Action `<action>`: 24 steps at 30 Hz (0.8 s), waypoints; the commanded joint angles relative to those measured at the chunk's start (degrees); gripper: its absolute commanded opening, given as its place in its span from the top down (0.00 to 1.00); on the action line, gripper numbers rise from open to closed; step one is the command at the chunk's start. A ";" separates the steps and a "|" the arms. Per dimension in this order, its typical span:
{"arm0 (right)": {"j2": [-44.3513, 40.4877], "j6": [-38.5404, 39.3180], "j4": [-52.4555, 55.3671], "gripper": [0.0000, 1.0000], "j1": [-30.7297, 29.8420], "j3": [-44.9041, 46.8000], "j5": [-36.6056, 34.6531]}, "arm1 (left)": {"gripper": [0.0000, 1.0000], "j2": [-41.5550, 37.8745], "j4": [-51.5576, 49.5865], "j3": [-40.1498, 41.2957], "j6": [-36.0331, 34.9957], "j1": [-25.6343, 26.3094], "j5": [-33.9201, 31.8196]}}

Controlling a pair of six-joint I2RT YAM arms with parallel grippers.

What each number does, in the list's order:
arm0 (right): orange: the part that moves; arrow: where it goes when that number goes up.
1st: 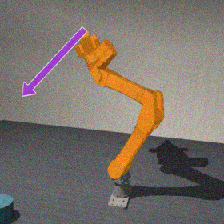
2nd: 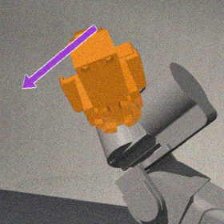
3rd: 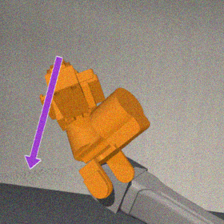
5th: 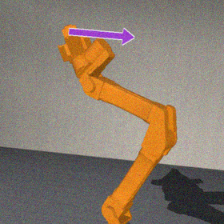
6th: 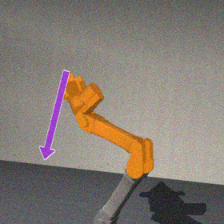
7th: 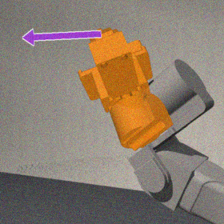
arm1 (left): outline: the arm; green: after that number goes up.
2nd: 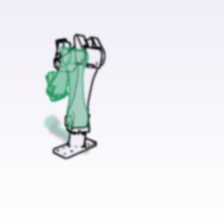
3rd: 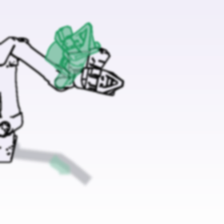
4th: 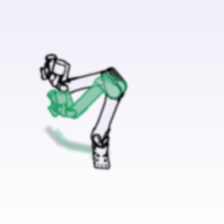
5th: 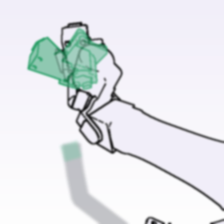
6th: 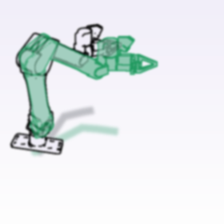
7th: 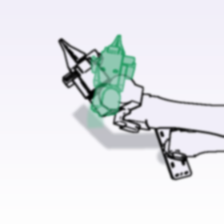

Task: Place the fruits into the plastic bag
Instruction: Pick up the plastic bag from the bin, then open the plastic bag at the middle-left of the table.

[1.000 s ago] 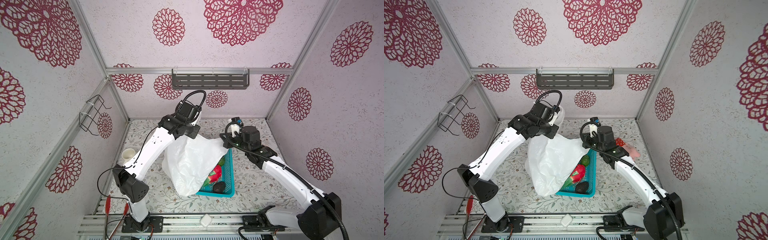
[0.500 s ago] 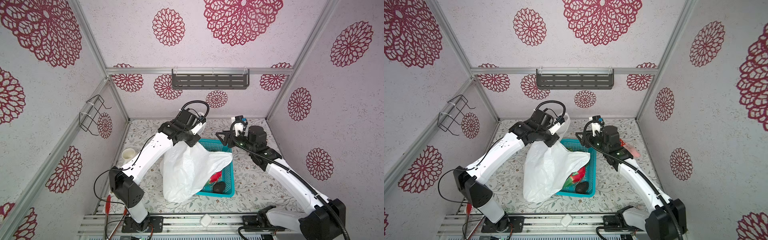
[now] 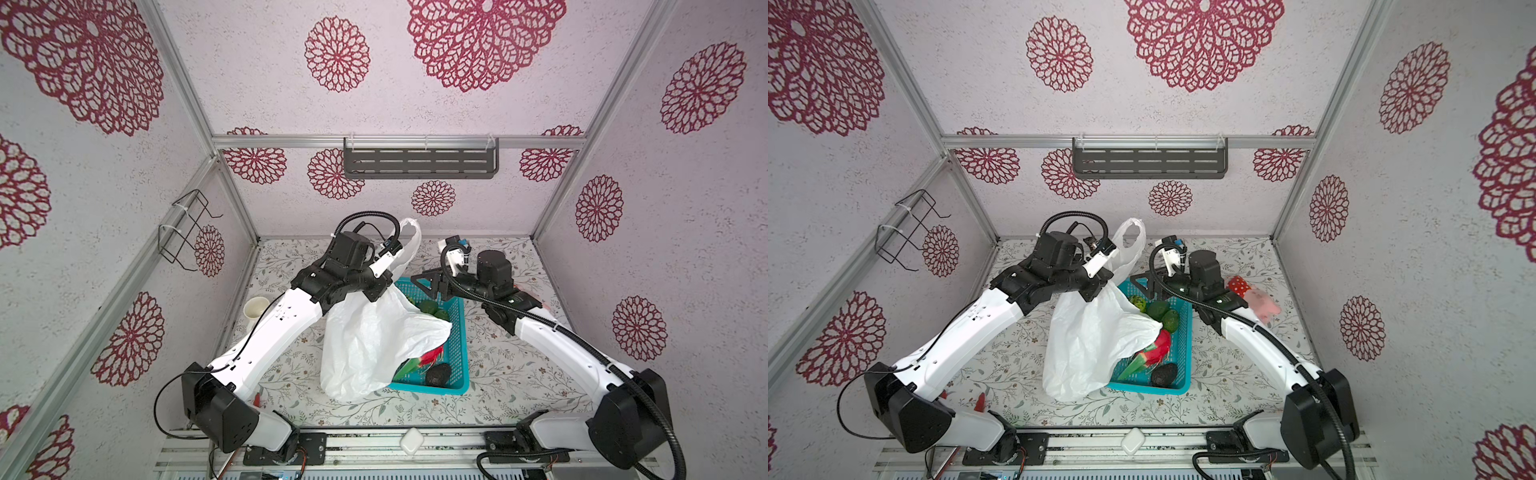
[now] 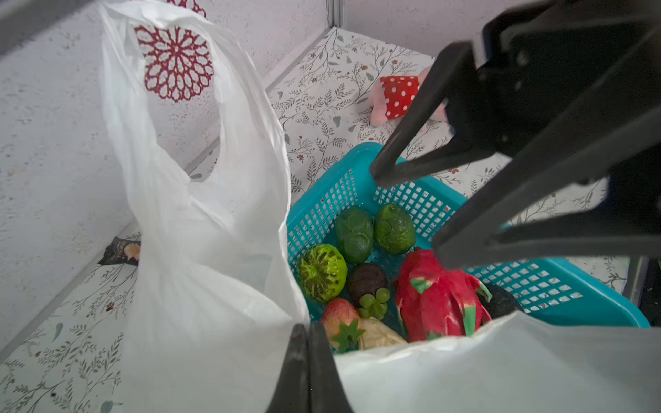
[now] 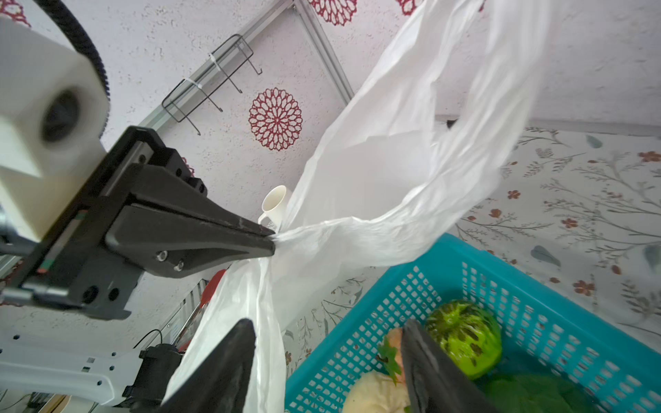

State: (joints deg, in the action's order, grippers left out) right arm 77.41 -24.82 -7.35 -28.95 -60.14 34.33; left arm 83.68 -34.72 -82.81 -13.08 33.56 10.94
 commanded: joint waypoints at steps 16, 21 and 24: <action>7.54 -17.77 -22.15 0.32 -3.22 -0.07 -15.52 | 1.00 -5.57 17.09 10.75 5.26 1.82 6.84; 7.93 -20.54 -25.81 0.32 -3.22 1.08 -17.07 | 1.00 -5.15 17.40 11.09 5.18 2.92 7.34; 8.27 -22.26 -27.18 0.32 -3.22 1.31 -18.03 | 1.00 -4.97 17.85 11.59 5.22 3.34 7.01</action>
State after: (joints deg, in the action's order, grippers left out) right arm 85.56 -43.44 -28.62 -32.03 -59.11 19.46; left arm 78.70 -19.27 -72.18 -7.46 35.81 17.02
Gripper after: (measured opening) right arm 0.682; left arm 0.042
